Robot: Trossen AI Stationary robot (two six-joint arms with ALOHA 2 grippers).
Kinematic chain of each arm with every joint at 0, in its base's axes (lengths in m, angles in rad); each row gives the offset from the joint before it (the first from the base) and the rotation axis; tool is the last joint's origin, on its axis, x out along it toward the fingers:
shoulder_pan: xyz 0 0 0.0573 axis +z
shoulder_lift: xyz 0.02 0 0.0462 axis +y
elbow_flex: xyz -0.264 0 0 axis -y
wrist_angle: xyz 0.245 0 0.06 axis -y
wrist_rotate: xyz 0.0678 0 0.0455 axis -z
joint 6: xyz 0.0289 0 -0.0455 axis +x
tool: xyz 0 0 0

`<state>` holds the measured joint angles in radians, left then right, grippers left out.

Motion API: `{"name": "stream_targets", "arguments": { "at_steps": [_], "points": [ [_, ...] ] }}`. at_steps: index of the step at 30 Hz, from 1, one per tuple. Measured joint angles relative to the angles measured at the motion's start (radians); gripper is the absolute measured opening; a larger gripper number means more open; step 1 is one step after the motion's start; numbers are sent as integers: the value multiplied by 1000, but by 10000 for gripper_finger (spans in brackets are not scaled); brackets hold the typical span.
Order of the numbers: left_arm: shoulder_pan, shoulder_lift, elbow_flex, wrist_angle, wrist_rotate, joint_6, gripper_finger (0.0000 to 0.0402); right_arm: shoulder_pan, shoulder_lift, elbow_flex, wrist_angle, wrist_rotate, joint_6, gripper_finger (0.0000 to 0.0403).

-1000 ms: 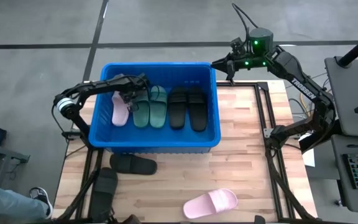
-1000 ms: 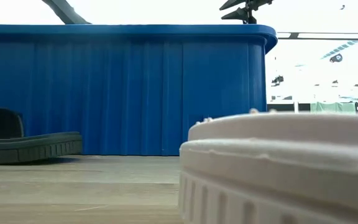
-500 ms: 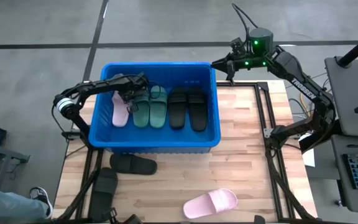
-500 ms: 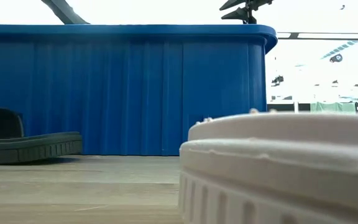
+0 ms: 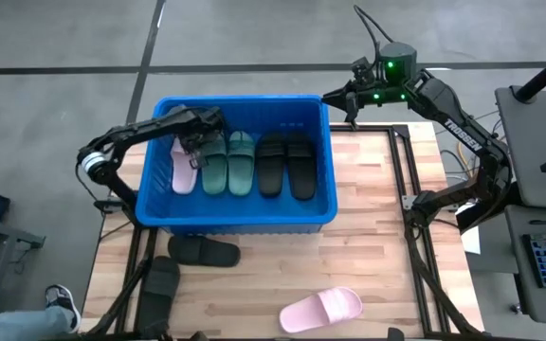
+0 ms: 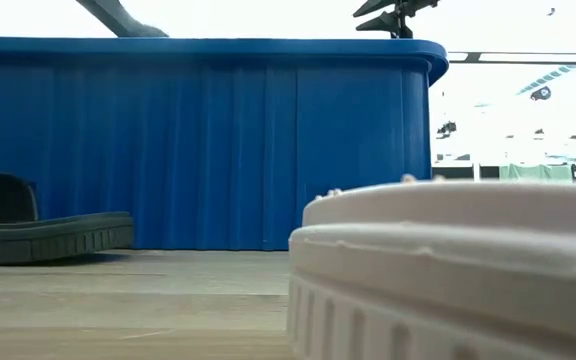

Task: Pick and place slides into bin
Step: Put the left pink slide into the blue bin

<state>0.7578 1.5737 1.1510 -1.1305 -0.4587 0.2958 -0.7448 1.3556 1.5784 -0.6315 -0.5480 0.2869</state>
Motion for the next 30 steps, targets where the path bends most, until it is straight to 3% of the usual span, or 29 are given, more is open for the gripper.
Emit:
{"name": "stream_targets", "arguments": {
  "at_steps": [7, 22, 30],
  "points": [
    [7, -28, 35, -36, -15, -5, 0, 0, 0, 0, 1, 0, -8, 107],
    [15, 121, -203, 253, 26, 81, 0, 0, -3, 0, 0, 0, -3, 100],
    [-7, 137, -182, 258, 0, 83, 0, 0, -7, 0, -1, 0, -7, 98]
  ]
}}
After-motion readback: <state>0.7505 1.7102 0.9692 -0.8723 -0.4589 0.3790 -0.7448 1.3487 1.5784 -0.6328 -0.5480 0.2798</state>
